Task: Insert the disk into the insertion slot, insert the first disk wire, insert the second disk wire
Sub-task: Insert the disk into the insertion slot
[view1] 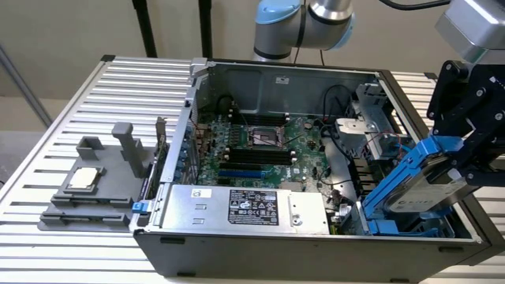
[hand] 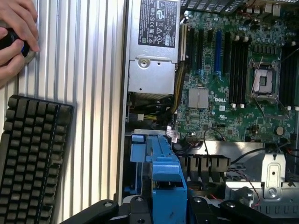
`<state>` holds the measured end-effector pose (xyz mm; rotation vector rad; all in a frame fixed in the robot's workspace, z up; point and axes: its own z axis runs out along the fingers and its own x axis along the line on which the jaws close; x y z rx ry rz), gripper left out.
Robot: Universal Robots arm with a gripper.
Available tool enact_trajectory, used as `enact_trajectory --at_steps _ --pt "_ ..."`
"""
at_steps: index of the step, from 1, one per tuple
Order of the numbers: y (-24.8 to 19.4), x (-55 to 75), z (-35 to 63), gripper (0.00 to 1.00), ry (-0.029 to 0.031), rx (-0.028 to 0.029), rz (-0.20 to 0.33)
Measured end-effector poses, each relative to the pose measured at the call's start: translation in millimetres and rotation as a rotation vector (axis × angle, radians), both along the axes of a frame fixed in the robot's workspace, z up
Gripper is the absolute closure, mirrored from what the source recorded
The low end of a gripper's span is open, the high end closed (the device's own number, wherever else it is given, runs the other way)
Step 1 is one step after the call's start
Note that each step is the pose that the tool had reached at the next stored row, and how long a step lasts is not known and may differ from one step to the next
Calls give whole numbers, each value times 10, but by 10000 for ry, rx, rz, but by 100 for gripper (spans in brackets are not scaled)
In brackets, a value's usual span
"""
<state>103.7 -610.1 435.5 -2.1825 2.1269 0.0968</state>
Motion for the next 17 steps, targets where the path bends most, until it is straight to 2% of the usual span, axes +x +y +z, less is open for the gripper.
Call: enact_trajectory --at_steps 17 --pt "9 17 -144 68 10 -12 2"
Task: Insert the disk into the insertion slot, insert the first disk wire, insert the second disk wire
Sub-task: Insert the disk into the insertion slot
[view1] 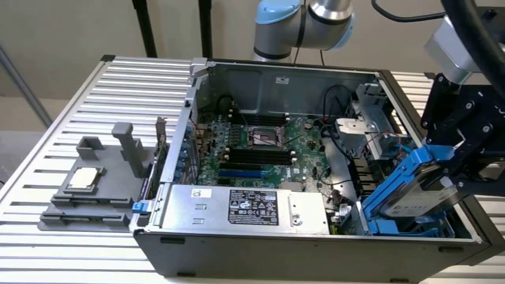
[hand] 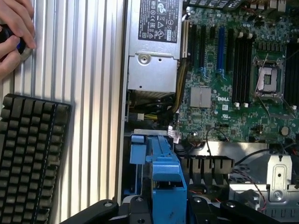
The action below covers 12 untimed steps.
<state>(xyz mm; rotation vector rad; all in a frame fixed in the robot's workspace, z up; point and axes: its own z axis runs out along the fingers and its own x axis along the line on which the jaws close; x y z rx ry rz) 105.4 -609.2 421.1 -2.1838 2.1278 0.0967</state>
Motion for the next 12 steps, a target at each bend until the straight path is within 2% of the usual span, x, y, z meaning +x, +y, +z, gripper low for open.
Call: enact_trajectory --at_steps 5,12 --pt "1 0 -53 68 0 7 0" --pt "3 0 -108 68 0 72 3"
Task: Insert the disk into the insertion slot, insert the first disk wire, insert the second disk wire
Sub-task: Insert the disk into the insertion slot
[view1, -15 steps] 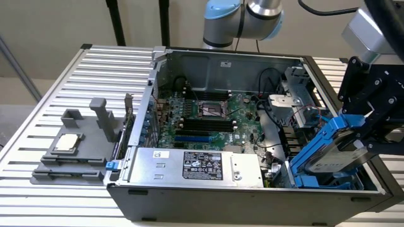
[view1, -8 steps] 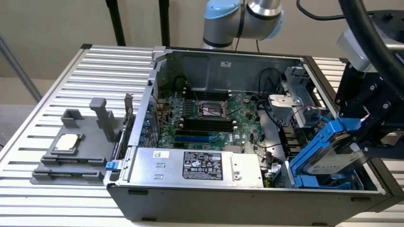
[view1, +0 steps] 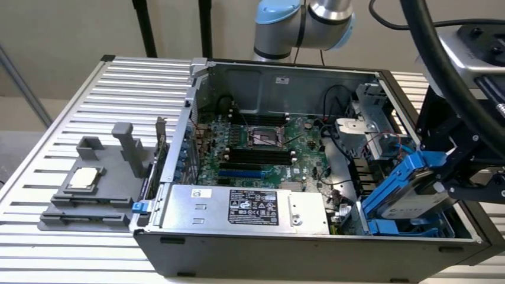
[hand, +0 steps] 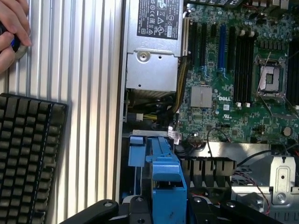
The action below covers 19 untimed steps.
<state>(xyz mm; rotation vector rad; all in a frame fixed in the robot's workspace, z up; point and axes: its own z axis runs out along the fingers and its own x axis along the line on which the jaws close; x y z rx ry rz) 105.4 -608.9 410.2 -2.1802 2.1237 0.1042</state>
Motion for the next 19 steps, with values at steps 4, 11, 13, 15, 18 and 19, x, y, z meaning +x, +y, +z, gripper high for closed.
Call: enact_trajectory --at_steps 4,11,13,15,18,19 --pt "0 0 -28 68 0 48 3" --pt "1 0 -65 53 0 119 9" --pt "1 5 -68 53 0 147 12" --pt "1 22 -69 53 1 157 11" --pt "2 50 -69 53 1 166 11" --pt "2 51 -69 53 0 166 11"
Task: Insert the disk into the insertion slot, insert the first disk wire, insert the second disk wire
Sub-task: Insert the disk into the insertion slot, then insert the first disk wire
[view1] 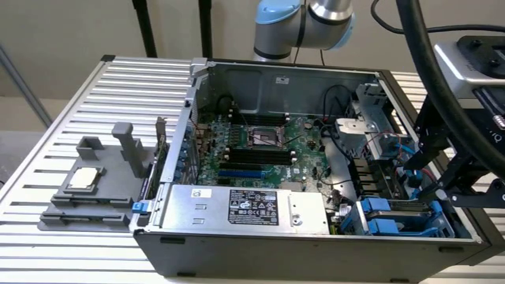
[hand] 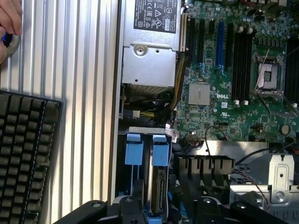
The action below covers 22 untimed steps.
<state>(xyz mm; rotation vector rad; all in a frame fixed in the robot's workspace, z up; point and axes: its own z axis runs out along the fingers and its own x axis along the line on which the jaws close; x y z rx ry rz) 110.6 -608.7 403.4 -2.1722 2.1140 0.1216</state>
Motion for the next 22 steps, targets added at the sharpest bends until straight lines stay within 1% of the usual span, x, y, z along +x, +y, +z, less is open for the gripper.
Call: enact_trajectory --at_steps 3,4,5,7,9,10,22 --pt "-1 0 0 55 0 -1 -1" --pt "-1 0 0 69 0 0 -1" --pt "-1 0 0 69 0 0 -1" --pt "-1 1 0 80 0 0 0" --pt "-1 0 0 80 0 0 0" --pt "0 0 0 87 0 0 -1" --pt "-1 1 0 87 0 0 0"
